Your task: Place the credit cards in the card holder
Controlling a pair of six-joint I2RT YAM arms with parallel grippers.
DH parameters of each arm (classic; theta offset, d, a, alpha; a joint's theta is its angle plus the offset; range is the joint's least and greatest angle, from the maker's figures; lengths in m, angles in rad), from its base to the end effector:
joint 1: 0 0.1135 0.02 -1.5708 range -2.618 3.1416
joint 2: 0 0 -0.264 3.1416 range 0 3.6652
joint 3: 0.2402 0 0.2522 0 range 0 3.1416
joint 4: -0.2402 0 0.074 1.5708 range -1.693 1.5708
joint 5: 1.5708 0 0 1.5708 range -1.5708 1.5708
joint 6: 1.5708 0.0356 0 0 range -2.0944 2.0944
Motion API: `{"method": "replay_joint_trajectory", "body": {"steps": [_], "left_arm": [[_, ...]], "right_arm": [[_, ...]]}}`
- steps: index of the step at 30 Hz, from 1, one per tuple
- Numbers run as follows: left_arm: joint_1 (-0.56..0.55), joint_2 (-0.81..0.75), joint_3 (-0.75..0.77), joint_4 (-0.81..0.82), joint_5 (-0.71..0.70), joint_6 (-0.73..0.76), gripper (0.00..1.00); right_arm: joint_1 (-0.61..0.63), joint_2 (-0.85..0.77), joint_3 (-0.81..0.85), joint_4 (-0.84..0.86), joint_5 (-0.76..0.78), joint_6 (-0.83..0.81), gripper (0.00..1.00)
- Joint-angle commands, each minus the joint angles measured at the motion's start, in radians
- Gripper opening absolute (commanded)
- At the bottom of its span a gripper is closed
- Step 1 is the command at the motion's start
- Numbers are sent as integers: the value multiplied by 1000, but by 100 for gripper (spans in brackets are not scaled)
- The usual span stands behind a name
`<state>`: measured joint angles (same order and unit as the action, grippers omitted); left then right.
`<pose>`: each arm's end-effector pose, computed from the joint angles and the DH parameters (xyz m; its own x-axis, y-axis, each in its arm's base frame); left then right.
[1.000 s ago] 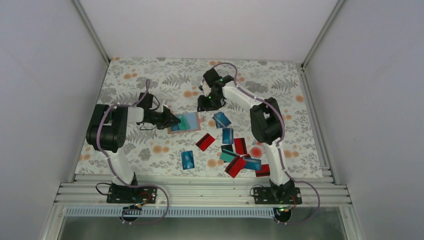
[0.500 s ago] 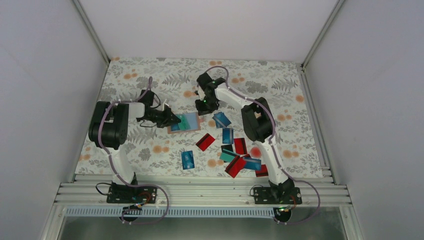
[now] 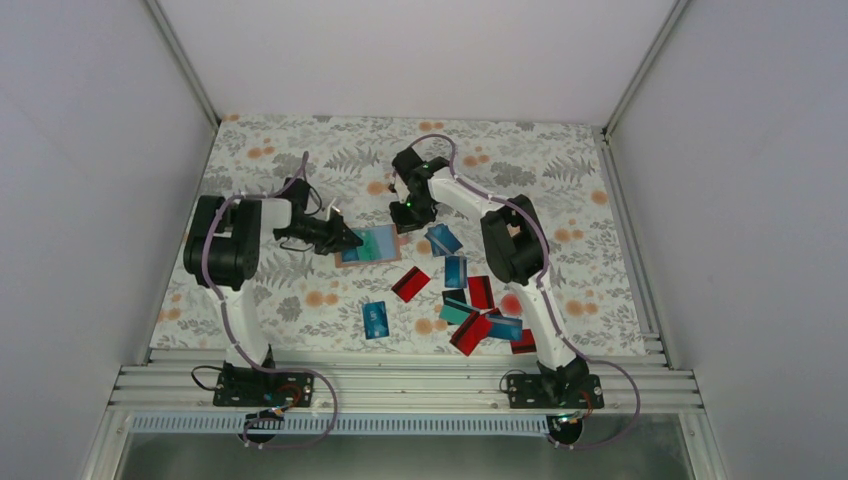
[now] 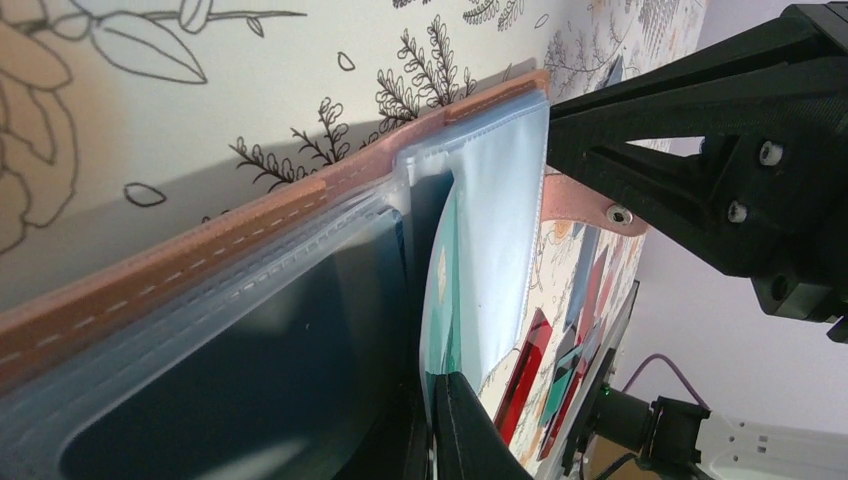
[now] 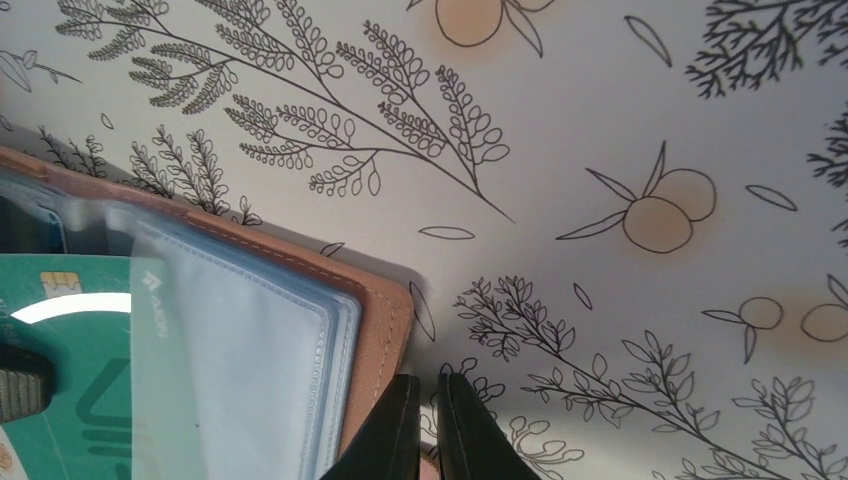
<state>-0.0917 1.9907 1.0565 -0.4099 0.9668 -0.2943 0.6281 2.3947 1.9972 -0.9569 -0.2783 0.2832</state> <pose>0.3385 -0.0606 0.1014 -0.9971 -0.0737 0.0175 -0.0554 0.5509 -0.8327 0.3875 0.2935 0.1476 -0.9300 -0.3433 -0.1312 -0.3675 0.8741 0.3176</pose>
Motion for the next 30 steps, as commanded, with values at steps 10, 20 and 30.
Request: {"method": "replay_joint_trajectory", "body": {"steps": [10, 20, 30], "left_arm": [[-5, 76, 65, -67, -13, 51, 3], [-30, 115, 125, -99, -6, 69, 2], [-52, 145, 160, -155, 3, 117, 2]], "right_arm": [[16, 18, -11, 0, -33, -3, 5], [18, 18, -12, -1, -38, -1, 5], [19, 20, -11, 0, -45, -2, 5]]}}
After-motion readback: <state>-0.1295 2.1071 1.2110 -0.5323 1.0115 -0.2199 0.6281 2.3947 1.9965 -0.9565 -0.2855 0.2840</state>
